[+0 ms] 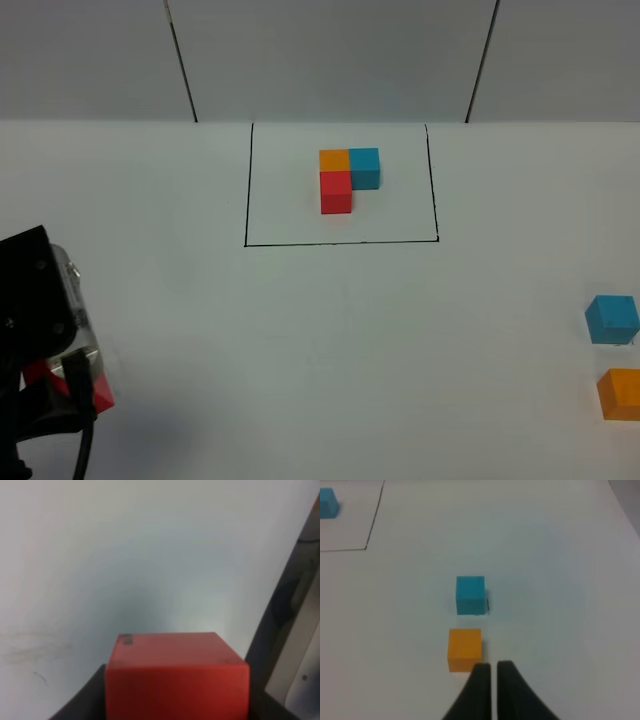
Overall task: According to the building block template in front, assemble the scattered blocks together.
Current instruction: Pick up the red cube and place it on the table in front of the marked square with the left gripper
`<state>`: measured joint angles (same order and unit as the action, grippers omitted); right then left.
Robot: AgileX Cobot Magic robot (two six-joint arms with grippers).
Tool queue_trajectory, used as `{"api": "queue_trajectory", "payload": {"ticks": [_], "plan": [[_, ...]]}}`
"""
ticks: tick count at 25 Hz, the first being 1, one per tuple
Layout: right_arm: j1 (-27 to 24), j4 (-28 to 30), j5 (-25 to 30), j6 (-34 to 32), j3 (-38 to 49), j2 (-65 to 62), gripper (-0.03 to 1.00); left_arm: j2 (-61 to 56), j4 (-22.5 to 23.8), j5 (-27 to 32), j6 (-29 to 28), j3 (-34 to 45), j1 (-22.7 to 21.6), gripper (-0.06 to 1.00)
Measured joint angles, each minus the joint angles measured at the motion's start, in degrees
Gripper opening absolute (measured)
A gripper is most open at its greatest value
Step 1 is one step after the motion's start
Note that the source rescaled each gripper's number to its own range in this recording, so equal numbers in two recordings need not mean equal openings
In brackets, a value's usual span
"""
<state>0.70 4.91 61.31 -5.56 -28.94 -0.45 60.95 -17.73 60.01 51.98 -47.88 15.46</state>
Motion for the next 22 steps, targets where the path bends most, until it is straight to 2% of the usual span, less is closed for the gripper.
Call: {"api": "queue_trajectory", "payload": {"ticks": [6, 14, 18, 22], "plan": [[0.00, 0.00, 0.00, 0.00, 0.00, 0.00, 0.00, 6.42, 3.84, -6.54, -5.38, -1.20, 7.05, 0.50], [0.00, 0.00, 0.00, 0.00, 0.00, 0.00, 0.00, 21.22, 5.30, -8.71, -7.74, -12.42, 14.73, 0.50], [0.00, 0.00, 0.00, 0.00, 0.00, 0.00, 0.00, 28.70, 5.30, -10.37, -7.92, -16.62, 17.02, 0.50], [0.00, 0.00, 0.00, 0.00, 0.00, 0.00, 0.00, 34.56, 6.20, -12.44, -8.04, -17.62, 17.67, 0.50]]}}
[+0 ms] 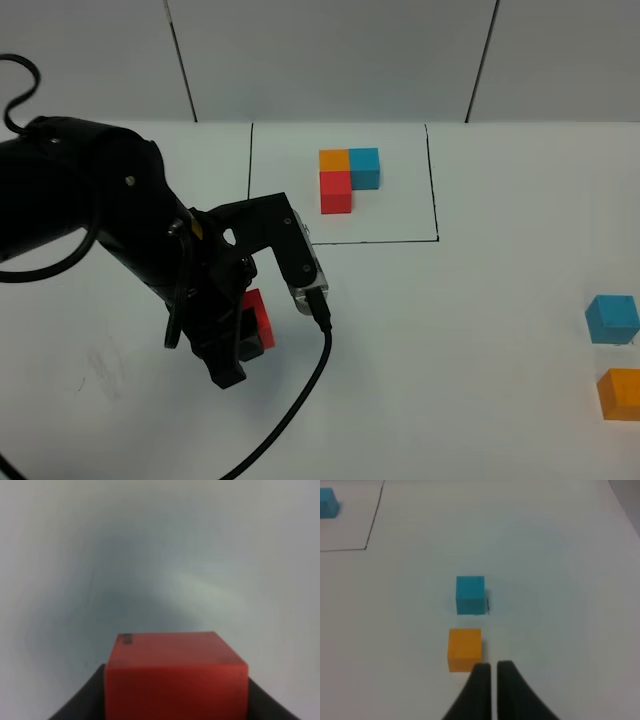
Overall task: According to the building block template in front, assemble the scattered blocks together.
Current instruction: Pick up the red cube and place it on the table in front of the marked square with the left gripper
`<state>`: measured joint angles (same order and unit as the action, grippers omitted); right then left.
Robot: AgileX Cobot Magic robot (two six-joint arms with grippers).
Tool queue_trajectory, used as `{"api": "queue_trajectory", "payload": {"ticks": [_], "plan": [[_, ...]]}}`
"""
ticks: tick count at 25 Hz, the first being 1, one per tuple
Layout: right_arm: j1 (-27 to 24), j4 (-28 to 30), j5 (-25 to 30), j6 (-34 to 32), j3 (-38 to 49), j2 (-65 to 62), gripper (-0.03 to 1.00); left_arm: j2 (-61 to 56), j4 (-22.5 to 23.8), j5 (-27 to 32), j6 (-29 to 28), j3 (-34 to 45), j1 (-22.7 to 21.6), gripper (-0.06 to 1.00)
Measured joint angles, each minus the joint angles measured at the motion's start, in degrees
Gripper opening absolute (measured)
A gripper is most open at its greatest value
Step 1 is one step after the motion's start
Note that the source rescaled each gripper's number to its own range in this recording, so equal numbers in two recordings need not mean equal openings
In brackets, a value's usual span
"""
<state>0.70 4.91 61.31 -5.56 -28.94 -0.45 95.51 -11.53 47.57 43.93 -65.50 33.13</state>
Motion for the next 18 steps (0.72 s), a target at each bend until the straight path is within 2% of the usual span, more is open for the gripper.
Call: {"api": "queue_trajectory", "payload": {"ticks": [5, 10, 18], "plan": [[0.00, 0.00, 0.00, 0.00, 0.00, 0.00, 0.00, 4.91, 2.42, -0.86, -0.06, 0.00, 0.00, 0.50], [0.00, 0.00, 0.00, 0.00, 0.00, 0.00, 0.00, 7.98, 5.97, -5.23, -0.06, 0.00, 0.00, 0.50], [0.00, 0.00, 0.00, 0.00, 0.00, 0.00, 0.00, 12.44, 7.64, -11.02, 2.20, -0.05, 0.00, 0.50]]}}
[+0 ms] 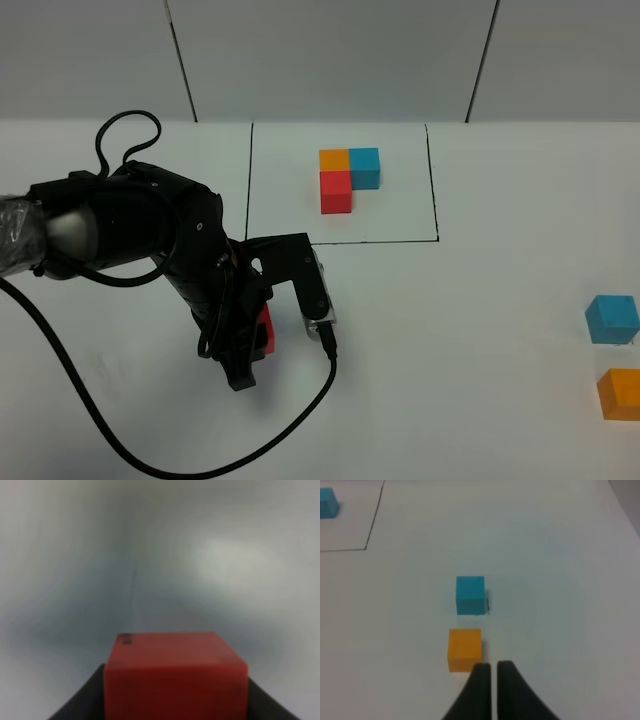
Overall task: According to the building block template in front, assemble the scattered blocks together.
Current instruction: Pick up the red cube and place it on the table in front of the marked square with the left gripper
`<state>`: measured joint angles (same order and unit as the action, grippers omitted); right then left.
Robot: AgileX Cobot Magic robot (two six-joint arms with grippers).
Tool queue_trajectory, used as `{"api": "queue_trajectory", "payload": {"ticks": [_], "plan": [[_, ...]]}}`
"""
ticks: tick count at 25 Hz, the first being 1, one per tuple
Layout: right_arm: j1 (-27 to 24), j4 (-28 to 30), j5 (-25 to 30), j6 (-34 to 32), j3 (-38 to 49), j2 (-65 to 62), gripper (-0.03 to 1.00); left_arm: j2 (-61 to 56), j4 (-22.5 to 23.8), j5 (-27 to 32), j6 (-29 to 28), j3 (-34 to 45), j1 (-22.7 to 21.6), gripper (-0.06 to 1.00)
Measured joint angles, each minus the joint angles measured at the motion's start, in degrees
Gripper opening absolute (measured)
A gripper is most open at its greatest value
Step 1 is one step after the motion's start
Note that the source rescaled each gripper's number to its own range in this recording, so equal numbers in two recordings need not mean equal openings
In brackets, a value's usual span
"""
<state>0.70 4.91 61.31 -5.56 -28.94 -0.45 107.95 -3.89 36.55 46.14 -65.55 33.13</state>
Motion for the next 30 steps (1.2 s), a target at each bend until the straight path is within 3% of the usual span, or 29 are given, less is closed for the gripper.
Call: {"api": "queue_trajectory", "payload": {"ticks": [9, 30], "plan": [[0.00, 0.00, 0.00, 0.00, 0.00, 0.00, 0.00, 0.70, -0.78, -6.02, 2.33, -0.63, 0.94, 0.50], [0.00, 0.00, 0.00, 0.00, 0.00, 0.00, 0.00, 7.88, -1.78, -7.63, 4.67, -4.60, 2.83, 0.50]]}}
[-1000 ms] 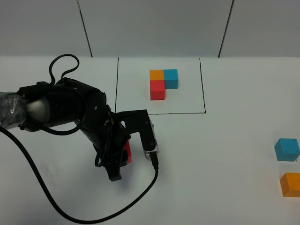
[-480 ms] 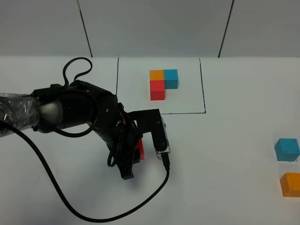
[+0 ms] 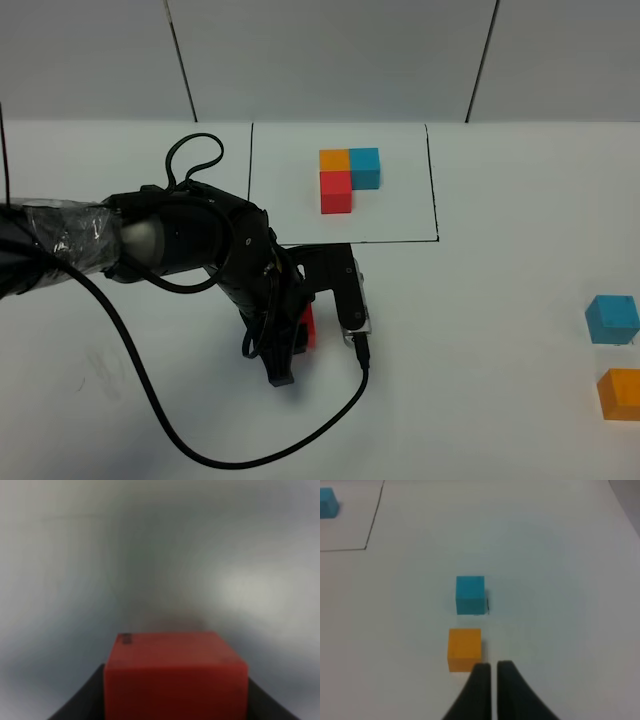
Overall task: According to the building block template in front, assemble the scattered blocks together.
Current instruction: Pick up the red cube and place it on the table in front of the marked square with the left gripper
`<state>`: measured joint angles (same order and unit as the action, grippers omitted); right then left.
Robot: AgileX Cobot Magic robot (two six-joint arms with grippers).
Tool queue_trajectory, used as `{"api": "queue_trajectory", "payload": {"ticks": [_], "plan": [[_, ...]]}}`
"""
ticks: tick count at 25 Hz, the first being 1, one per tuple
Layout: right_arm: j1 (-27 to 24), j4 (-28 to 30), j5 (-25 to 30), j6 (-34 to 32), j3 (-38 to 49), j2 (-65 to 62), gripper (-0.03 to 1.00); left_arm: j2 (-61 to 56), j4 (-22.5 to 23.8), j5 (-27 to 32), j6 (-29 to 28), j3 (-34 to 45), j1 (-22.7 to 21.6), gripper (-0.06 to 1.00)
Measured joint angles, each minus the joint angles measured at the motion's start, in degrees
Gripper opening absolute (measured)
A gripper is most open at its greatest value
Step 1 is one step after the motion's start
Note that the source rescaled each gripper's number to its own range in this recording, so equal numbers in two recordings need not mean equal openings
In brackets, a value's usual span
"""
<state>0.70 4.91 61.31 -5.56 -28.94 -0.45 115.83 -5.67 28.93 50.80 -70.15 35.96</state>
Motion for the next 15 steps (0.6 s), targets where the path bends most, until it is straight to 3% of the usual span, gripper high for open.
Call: {"api": "queue_trajectory", "payload": {"ticks": [15], "plan": [[0.00, 0.00, 0.00, 0.00, 0.00, 0.00, 0.00, 3.15, -2.80, -3.15, 0.81, -0.41, 0.00, 0.50]]}}
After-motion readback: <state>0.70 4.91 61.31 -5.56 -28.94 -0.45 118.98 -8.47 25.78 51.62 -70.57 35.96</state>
